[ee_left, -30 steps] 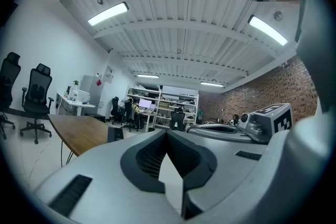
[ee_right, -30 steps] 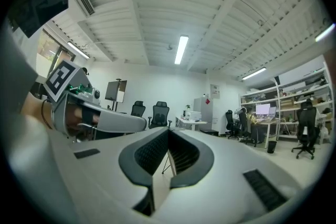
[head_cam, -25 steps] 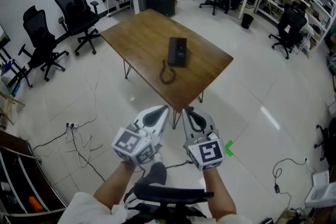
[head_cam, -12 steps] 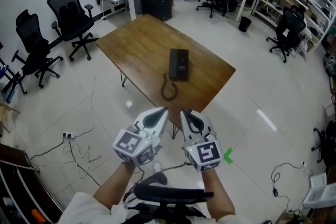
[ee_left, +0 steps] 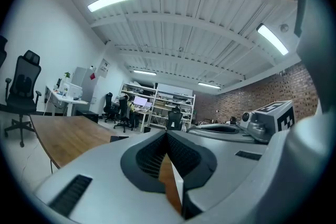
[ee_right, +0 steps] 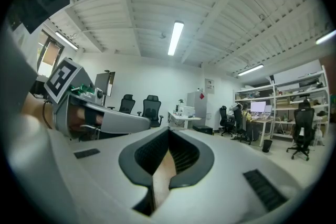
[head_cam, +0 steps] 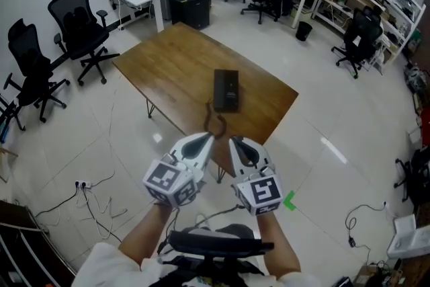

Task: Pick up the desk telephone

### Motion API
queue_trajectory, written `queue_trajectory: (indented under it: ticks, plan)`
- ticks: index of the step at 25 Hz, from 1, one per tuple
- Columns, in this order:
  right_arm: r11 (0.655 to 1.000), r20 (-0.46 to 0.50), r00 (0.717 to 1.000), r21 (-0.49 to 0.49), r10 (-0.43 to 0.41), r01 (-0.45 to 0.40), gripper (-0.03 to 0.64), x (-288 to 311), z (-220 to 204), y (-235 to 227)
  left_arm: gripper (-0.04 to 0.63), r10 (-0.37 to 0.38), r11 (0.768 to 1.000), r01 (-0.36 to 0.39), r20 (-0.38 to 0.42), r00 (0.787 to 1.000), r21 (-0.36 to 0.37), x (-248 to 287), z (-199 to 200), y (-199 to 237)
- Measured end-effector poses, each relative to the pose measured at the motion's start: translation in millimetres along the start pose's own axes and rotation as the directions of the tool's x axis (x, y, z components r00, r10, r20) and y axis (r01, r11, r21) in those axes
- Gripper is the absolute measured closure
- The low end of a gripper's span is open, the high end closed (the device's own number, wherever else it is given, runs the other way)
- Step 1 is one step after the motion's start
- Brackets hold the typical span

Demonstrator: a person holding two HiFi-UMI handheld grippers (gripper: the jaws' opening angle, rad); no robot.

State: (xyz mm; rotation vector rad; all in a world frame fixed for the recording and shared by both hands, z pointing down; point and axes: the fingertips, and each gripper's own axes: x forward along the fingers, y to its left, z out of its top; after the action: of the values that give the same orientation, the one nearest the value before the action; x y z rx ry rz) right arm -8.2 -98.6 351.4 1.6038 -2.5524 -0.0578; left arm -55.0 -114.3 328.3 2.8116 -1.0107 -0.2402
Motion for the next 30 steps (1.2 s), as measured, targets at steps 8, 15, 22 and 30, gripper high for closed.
queue_trajectory:
  ticks: [8, 15, 22, 30]
  plan:
    - [1.0, -0.021, 1.0, -0.001, -0.017, 0.017, 0.617, 18, 0, -7, 0.594, -0.007, 1.0, 0.007, 0.004, 1.0, -0.019, 11, -3, 19]
    - [1.0, -0.027, 1.0, 0.024, -0.004, 0.005, 0.615, 31, -15, -20, 0.594, -0.011, 1.0, 0.01, -0.023, 1.0, -0.026, 26, -14, 32]
    - [0.999, -0.03, 0.999, 0.043, -0.03, 0.031, 0.613, 48, -23, -60, 0.594, -0.007, 1.0, 0.006, -0.043, 0.999, -0.021, 48, -18, 51]
    - [0.997, -0.06, 0.998, 0.08, 0.0, 0.005, 0.583, 75, -40, -95, 0.594, -0.003, 0.999, -0.001, -0.078, 0.997, -0.043, 91, -36, 66]
